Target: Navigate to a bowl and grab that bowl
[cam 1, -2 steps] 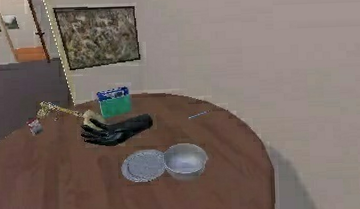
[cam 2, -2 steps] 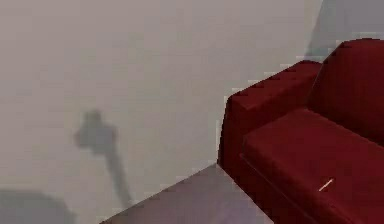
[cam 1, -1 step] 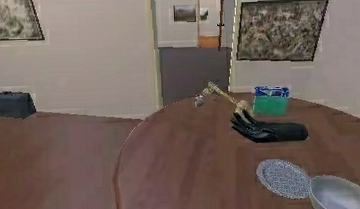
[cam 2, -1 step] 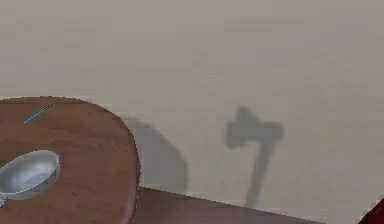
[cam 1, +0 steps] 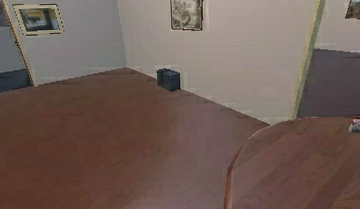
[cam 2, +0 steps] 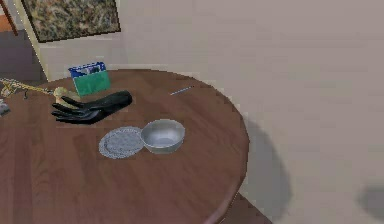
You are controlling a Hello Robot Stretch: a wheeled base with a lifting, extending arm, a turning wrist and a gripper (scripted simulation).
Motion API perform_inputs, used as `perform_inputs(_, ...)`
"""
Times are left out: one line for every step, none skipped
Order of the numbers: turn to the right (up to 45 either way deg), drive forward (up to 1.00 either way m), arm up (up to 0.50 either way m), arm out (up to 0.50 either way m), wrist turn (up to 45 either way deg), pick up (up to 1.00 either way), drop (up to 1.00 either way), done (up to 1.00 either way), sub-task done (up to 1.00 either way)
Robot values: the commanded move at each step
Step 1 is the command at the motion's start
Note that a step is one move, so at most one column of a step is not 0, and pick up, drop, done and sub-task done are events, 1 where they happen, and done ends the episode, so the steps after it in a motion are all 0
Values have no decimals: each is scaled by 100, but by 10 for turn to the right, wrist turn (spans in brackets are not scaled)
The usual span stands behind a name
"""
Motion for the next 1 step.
perform_inputs(0,0,50,0,0,0,0,0,0)
